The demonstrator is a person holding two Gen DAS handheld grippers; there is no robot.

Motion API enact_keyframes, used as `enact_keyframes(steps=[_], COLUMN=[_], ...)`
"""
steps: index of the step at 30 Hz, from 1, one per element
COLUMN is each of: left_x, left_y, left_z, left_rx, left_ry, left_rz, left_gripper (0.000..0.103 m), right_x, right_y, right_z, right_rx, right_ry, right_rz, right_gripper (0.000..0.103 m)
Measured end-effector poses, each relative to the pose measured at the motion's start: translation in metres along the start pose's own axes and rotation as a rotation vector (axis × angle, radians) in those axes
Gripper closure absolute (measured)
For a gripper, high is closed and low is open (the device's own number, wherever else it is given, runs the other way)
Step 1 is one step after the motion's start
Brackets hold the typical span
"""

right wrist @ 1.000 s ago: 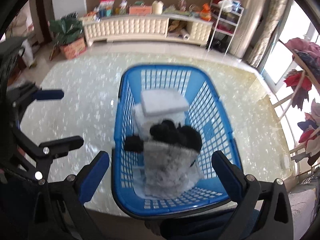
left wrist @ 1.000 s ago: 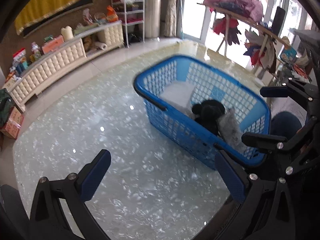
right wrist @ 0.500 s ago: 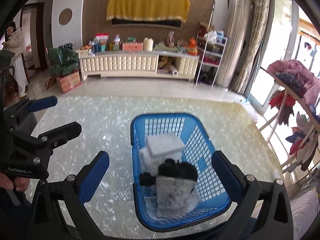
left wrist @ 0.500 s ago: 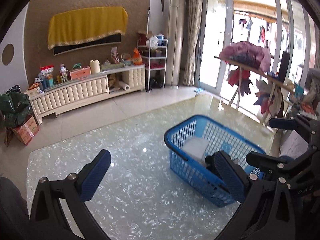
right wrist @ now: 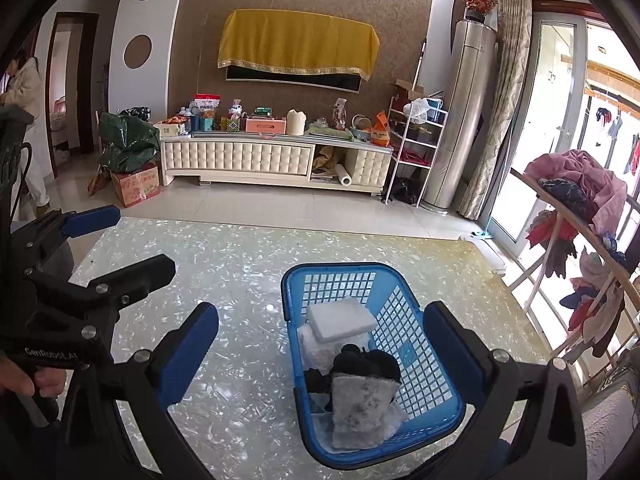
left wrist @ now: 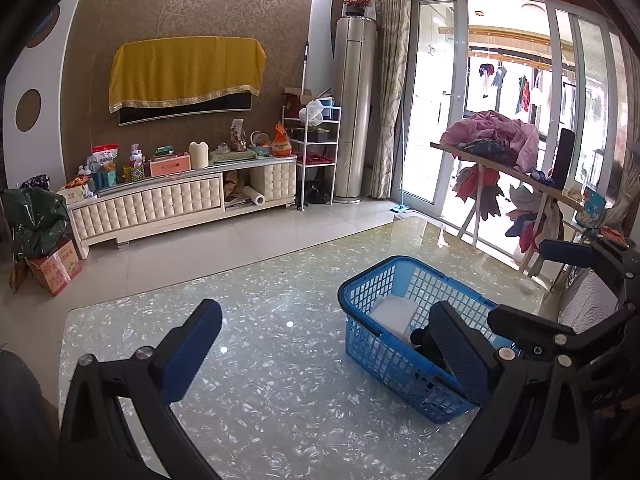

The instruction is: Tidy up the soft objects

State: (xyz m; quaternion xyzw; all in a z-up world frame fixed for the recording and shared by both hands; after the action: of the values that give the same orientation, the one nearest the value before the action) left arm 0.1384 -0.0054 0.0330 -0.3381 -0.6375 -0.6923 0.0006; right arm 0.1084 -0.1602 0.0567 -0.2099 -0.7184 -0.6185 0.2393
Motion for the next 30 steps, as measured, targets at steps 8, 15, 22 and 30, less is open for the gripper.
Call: enact_keyframes(steps=[8,15,22,30], left_x=[0.0034,0.0054,0.0048,0.0027], left_y=[-0.0018,-0.0020,-0.0030,-0.0052], left_z=[0.0044,0.0020,0.0050,0.0049], left_rx=[0.015,0.012,0.018,0.012], left_ry=[0.004,-0.004,0.002,0.004], left_rz=[0.002,-0.001,0.006,0.023], left_gripper=[0.000,0.000,0.000,0.000], right_x=[0.0034,0.0060,0.0069,0.0077], right_y=[-0.0021,-0.0020,-0.0047,-0.0027], right_z=[-0.0024,-0.0029,-0.0053,-0.0072], right_rx=[-0.020,-0.025,-0.030,-0.042], right_ry=[-0.035,-0.052,-0.065,-0.076], right_rz=[-0.005,-0.004,0.002,-0.001], right_gripper=[0.001,0.001,0.001,0.001])
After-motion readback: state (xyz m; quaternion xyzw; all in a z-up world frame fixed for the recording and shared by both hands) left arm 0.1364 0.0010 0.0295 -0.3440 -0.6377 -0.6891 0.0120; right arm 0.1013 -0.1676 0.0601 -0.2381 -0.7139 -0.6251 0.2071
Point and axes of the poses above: each gripper's, at about its wrist camera, not at the fingertips, and x roughly against the way its jaws point, z to its left, y to its top, the point moved 7 cm from there along -x, roughly the way its jaws point, and after that the axes turned 2 degrees about -x, right-handed, at the moved point
